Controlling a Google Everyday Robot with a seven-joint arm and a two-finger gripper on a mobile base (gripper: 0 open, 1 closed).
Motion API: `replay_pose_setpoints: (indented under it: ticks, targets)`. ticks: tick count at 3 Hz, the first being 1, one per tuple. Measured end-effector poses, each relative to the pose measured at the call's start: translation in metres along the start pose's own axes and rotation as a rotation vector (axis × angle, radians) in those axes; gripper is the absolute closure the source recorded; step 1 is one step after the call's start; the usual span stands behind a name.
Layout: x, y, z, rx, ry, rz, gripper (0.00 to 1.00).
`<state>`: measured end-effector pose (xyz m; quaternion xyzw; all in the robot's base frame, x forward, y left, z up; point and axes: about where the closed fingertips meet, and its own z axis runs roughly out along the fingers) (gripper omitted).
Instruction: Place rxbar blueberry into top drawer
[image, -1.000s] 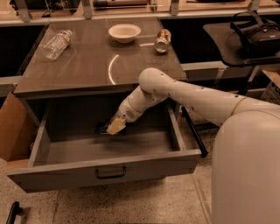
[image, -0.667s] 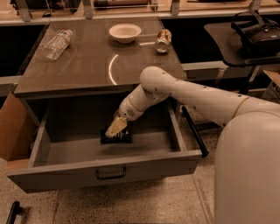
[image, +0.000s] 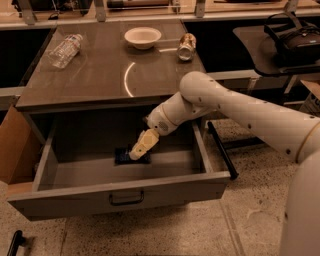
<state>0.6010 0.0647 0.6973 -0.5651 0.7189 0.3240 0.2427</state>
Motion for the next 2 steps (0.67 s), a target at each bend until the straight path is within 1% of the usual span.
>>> replay_pose_setpoints:
  ticks: [1,2]
  targets:
    - [-0.001,0.012,-0.031,-0.002,-0.048,0.014,0.0]
    - [-0.002,0.023,-0.061,-0.019,-0.08,0.036,0.0]
